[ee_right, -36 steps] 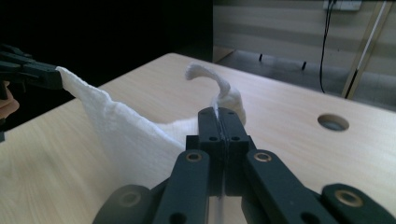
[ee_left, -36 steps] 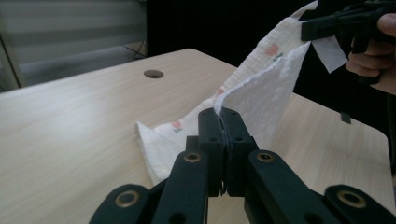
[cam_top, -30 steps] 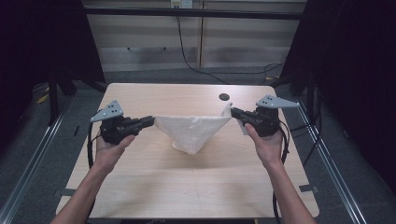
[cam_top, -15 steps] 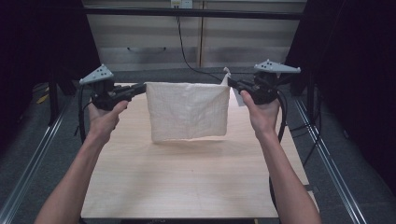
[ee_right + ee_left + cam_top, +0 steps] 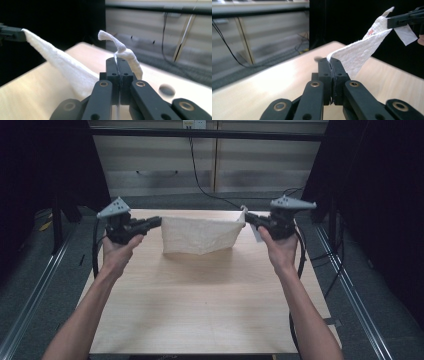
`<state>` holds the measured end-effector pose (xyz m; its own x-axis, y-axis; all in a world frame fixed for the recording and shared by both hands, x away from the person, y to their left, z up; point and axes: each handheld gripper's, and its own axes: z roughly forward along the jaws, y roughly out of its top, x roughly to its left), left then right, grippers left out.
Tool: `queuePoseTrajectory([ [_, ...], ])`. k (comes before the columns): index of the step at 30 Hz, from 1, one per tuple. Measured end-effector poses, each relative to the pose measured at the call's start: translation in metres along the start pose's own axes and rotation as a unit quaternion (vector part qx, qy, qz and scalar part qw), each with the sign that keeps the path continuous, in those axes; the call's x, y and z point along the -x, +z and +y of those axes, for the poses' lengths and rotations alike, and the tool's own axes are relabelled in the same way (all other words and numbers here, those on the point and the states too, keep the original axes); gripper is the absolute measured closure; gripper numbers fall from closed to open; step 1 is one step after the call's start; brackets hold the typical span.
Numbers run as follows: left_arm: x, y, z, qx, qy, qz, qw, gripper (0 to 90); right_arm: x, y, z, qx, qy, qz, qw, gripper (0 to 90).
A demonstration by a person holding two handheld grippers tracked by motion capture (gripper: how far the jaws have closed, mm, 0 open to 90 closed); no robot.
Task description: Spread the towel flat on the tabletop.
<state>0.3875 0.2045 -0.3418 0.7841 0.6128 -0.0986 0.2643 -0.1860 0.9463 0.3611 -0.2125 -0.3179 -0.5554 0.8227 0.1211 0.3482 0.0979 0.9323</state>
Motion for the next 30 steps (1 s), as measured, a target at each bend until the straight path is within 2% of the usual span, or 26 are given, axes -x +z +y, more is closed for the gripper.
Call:
queuePoseTrajectory([
  [4,0.011,0.001,-0.029,-0.012,-0.006,-0.017,0.9998,88.6,-0.006,-0.009,-0.042,-0.014,0.005,0.006,0.9999,89.3],
  [9,0.019,0.000,-0.061,-0.038,-0.020,-0.033,0.9986,88.5,-0.013,-0.017,-0.078,-0.029,0.013,0.017,0.9993,89.3],
  [13,0.028,-0.005,-0.082,-0.049,-0.029,-0.045,0.9974,88.4,-0.019,-0.023,-0.105,-0.040,0.028,0.029,0.9984,89.3],
  [18,0.043,-0.014,-0.106,-0.068,-0.017,-0.052,0.9961,88.5,-0.028,-0.028,-0.131,-0.057,0.029,0.028,0.9975,89.1],
  [23,0.051,-0.017,-0.131,-0.100,-0.020,-0.063,0.9928,88.4,-0.039,-0.032,-0.154,-0.070,0.035,0.029,0.9965,88.8],
  [26,0.054,-0.015,-0.142,-0.116,-0.024,-0.072,0.9903,88.3,-0.046,-0.032,-0.168,-0.095,0.033,0.032,0.9944,88.0],
  [28,0.058,-0.014,-0.148,-0.130,-0.017,-0.082,0.9880,88.1,-0.049,-0.032,-0.176,-0.106,0.037,0.031,0.9931,87.0],
  [30,0.060,-0.013,-0.153,-0.140,-0.012,-0.087,0.9863,87.9,-0.049,-0.031,-0.180,-0.120,0.031,0.033,0.9917,85.1],
])
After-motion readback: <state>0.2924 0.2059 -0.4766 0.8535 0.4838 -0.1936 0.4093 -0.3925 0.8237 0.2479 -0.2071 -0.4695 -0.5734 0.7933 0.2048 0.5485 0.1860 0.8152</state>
